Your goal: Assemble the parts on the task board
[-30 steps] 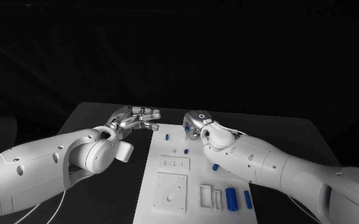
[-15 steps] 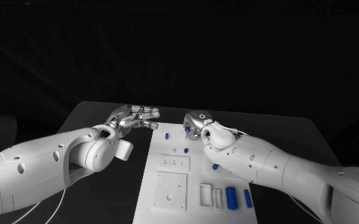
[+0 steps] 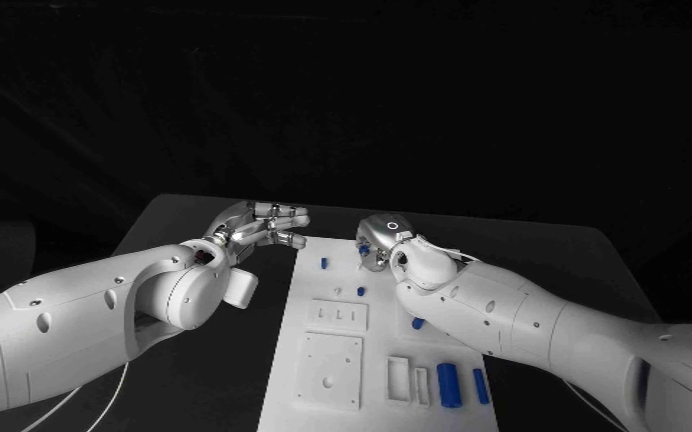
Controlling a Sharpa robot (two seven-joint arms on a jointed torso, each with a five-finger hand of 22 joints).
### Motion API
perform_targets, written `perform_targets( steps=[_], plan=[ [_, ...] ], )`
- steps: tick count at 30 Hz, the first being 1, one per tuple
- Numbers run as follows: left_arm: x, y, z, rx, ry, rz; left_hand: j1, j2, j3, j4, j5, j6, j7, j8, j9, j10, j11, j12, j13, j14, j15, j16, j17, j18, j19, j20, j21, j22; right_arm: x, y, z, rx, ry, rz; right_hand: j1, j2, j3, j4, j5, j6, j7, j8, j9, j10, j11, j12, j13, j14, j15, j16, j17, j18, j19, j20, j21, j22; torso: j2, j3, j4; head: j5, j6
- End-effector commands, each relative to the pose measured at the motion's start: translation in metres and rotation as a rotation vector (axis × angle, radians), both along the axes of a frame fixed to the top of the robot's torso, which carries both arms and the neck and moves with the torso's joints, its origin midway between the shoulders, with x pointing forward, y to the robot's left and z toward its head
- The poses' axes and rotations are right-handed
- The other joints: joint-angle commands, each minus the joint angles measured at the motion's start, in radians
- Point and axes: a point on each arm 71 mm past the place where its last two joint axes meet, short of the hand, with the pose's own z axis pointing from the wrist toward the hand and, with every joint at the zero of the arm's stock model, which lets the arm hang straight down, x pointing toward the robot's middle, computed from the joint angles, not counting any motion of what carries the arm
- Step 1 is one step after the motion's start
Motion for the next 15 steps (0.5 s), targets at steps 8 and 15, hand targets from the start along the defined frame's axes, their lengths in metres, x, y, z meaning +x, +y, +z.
perform_targets(
  steps=[8, 15],
  plan=[
    [-0.0005, -0.0018, 0.0017, -0.009, -0.004, -0.014, 0.004, 0.007, 0.0, -0.002, -0.003, -0.004, 0.002, 0.001, 0.002, -0.008, -0.001, 0.002, 0.002, 0.0, 0.002, 0.006, 0.001, 0.002, -0.006, 0.002, 0.006, -0.001, 0.0007, -0.0025, -0.0034, 0.0, 0.016, -0.01, -0.018, -0.038, -0.021, 0.022, -0.026, -0.089, 0.024, 0.004, -0.026, -0.083, 0.01, 0.0, 0.0, 0.002, 0.021, -0.02, -0.009, 0.026, 0.026, 0.019, -0.08, -0.02, 0.001, -0.0013, -0.0005, -0.001, 0.001],
    [-0.0005, -0.0001, 0.0016, -0.008, -0.003, -0.01, 0.002, 0.006, 0.0, -0.003, -0.003, -0.005, 0.002, 0.001, 0.002, -0.01, 0.0, 0.002, 0.002, 0.0, 0.002, 0.006, 0.001, 0.002, -0.007, 0.002, 0.009, -0.004, -0.0002, -0.0065, -0.0013, 0.026, 0.003, -0.013, 0.028, -0.08, -0.14, 0.056, -0.022, -0.17, 0.012, 0.003, -0.028, -0.236, 0.048, 0.0, -0.001, 0.002, 0.041, -0.034, -0.029, 0.07, 0.043, 0.046, -0.188, -0.083, 0.001, -0.0012, -0.0014, -0.003, 0.002]
  ],
)
